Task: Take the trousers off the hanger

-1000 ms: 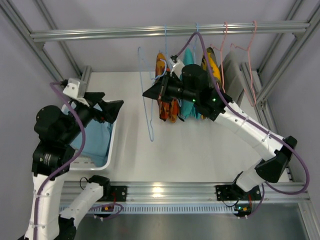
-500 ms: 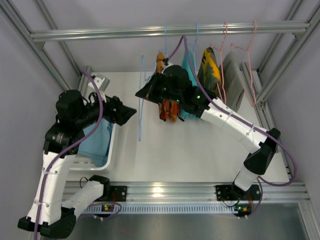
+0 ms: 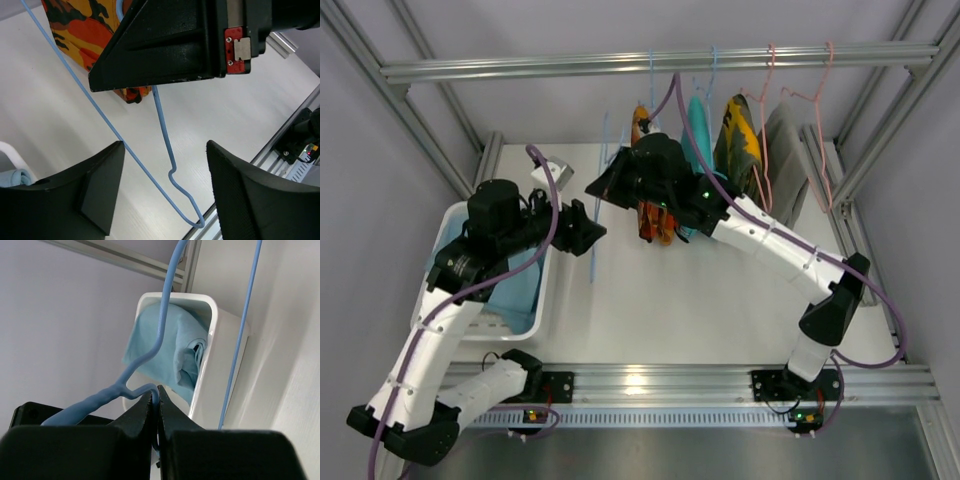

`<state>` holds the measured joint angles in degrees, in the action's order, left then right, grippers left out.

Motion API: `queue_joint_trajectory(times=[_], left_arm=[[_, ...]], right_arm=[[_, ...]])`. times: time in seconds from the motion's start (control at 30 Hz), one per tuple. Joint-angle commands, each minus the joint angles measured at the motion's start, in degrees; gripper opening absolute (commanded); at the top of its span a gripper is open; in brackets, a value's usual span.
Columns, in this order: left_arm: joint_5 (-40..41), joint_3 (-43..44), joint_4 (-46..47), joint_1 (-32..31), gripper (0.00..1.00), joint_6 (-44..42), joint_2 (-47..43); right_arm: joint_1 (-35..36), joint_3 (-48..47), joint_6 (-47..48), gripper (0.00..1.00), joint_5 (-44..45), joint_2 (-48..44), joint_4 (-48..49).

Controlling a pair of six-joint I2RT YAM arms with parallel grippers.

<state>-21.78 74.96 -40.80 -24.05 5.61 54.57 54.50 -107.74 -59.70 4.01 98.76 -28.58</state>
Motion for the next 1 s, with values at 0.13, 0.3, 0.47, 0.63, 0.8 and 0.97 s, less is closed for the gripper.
queue_joint_trajectory(times=[0.13, 0.3, 0.47, 0.63, 0.8, 0.97], left_arm=[[10.3, -0.9, 3.4, -3.2, 0.59, -2.4, 1.1], [12.6, -1.3, 4.5, -3.8, 0.33, -0.9, 2.2], [8.3, -3.9, 8.4, -3.8, 0.12, 4.3, 0.9], [8.9, -4.0, 8.5, -3.8, 0.0, 6.3, 1.1], [11.4, -5.1, 11.3, -3.8, 0.0, 8.5, -2.5], [10.1, -5.2, 11.4, -3.7, 0.0, 10.4, -3.5]], right_arm=[[1.6, -3.3, -0.8, 0.0, 0.0, 1.3, 1.2], [1.6, -3.6, -0.8, 0.0, -0.3, 2.0, 1.0], [1.5, -2.9, 0.2, 0.0, -0.6, 1.5, 1.9], [1.2, -1.2, 1.5, 0.0, -1.4, -0.2, 3.7], [0.1, 2.1, 3.6, 0.42, -3.1, -2.5, 6.3], [-0.5, 5.0, 5.1, 0.98, -5.7, -4.8, 8.6]])
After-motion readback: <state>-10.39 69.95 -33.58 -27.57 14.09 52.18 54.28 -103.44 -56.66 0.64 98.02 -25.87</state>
